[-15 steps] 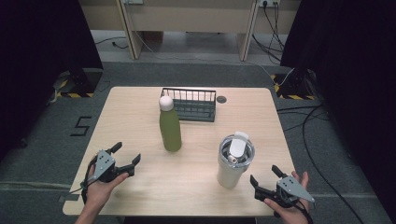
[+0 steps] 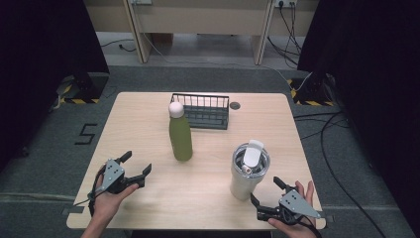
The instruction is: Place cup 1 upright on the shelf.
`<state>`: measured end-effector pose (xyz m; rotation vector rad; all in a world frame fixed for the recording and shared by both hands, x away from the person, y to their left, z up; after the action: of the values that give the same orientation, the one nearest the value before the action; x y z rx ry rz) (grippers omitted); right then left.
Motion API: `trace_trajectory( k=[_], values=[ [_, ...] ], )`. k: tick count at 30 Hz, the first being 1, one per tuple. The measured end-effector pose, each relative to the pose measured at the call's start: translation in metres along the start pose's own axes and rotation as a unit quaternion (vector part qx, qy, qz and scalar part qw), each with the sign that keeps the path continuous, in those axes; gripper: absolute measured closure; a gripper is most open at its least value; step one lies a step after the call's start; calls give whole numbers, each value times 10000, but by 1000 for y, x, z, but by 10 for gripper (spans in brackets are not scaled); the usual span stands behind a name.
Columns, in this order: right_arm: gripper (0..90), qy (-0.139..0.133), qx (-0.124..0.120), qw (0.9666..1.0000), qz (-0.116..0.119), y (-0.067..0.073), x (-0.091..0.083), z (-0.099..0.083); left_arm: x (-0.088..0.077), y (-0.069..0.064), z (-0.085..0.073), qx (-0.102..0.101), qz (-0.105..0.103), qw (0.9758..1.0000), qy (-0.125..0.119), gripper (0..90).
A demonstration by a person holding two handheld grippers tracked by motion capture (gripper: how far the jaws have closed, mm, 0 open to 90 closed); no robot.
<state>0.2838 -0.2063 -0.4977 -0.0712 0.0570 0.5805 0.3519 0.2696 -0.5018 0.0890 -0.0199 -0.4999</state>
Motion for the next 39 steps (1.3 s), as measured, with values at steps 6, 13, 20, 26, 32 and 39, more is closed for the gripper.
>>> trace_trajectory(
  k=[6, 13, 20, 26, 32, 39],
  values=[
    [42, -47, 1, 10000, -13, 4, 10, 1, 1, -2, 0, 4, -30, 10000, 15, 143],
    [31, -130, 3, 9999, 8, 10, 30, 6, 2, -2, -1, -7, -72, 10000, 29, 143],
    [21, -136, -42, 9999, 10, 14, 48, 7, 2, -2, -2, -28, -86, 10000, 32, 143],
    [15, -136, -105, 9999, 20, 15, 62, 6, 3, -3, -3, -33, -134, 9999, 53, 145],
    [52, -186, -87, 9998, 3, 17, 70, 7, 3, -3, -5, -42, -166, 9998, 103, 147],
    [98, -96, -64, 9999, 71, 17, 72, 10, 4, -4, -7, -58, -209, 9997, 127, 148]
  ],
)
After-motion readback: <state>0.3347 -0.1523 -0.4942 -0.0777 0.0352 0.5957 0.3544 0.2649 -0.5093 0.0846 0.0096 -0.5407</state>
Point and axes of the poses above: each handheld gripper's, and its own axes: x roughly forward along the jaws, z roughly out of its top, y roughly to its left, the point moved 2 cm from there along x, roughly forward along the jaws, and after that the axes turned 9 degrees about -y, right-handed, at the moved point
